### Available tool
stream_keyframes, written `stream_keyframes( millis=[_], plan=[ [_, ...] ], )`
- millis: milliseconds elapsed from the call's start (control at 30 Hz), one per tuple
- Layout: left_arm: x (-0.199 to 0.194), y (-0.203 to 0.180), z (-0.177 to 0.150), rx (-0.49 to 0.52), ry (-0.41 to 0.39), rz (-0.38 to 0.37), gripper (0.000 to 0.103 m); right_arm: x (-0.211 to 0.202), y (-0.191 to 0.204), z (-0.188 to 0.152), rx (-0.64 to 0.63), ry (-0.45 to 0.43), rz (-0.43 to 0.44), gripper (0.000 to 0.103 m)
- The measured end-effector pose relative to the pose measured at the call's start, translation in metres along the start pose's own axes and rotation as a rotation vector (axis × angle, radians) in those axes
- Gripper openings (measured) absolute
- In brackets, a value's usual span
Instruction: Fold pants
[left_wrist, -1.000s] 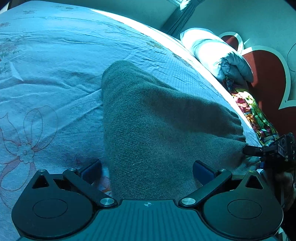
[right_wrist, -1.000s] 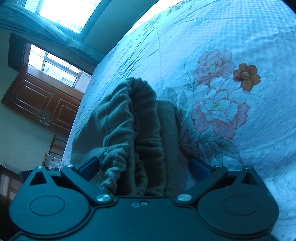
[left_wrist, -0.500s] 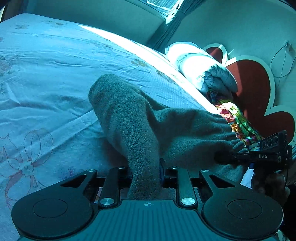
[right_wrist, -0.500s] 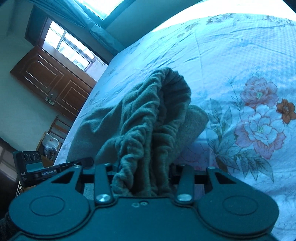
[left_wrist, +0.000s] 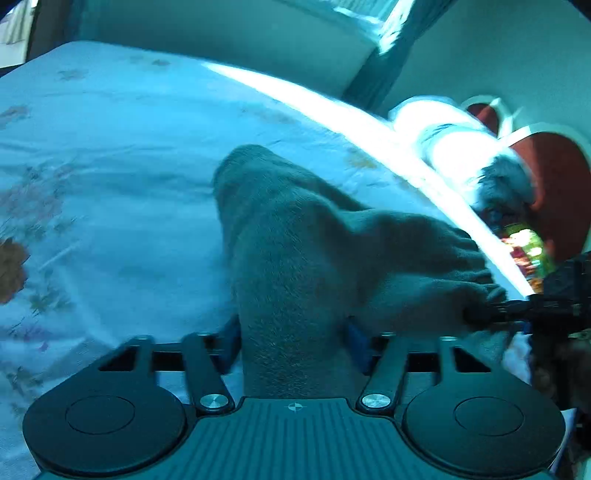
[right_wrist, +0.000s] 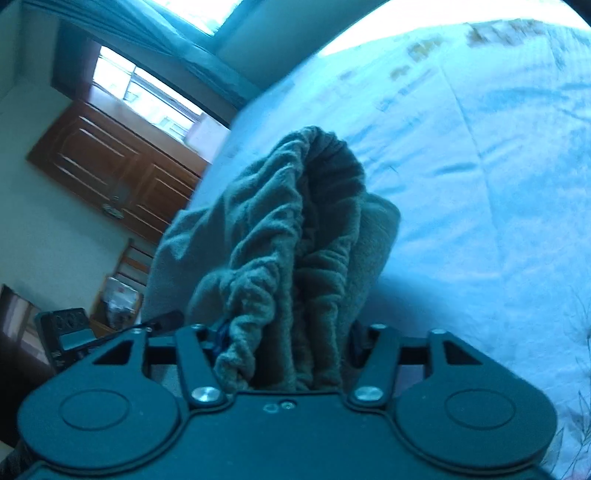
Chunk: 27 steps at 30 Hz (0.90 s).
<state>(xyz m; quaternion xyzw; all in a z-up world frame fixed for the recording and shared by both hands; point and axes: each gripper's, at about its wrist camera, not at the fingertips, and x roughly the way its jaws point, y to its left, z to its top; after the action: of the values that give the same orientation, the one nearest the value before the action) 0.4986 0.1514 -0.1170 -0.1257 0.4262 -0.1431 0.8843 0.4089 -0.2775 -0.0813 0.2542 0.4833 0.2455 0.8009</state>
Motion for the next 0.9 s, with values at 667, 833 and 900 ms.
stream_keyframes(
  millis=[667,833,900],
  plan=[
    [-0.080,0.025,-0.027,-0.093,-0.175,0.132,0.098,-0.089,0.048,-0.043,-0.247,-0.240,-0.160,0.088],
    [-0.138,0.034,-0.055,-0.109,-0.260,0.146,0.098,-0.132,0.055,-0.061,-0.200,-0.321,-0.111,0.096],
    [-0.150,0.033,-0.067,-0.103,-0.269,0.170,0.098,-0.141,0.063,-0.069,-0.215,-0.341,-0.121,0.096]
  ],
)
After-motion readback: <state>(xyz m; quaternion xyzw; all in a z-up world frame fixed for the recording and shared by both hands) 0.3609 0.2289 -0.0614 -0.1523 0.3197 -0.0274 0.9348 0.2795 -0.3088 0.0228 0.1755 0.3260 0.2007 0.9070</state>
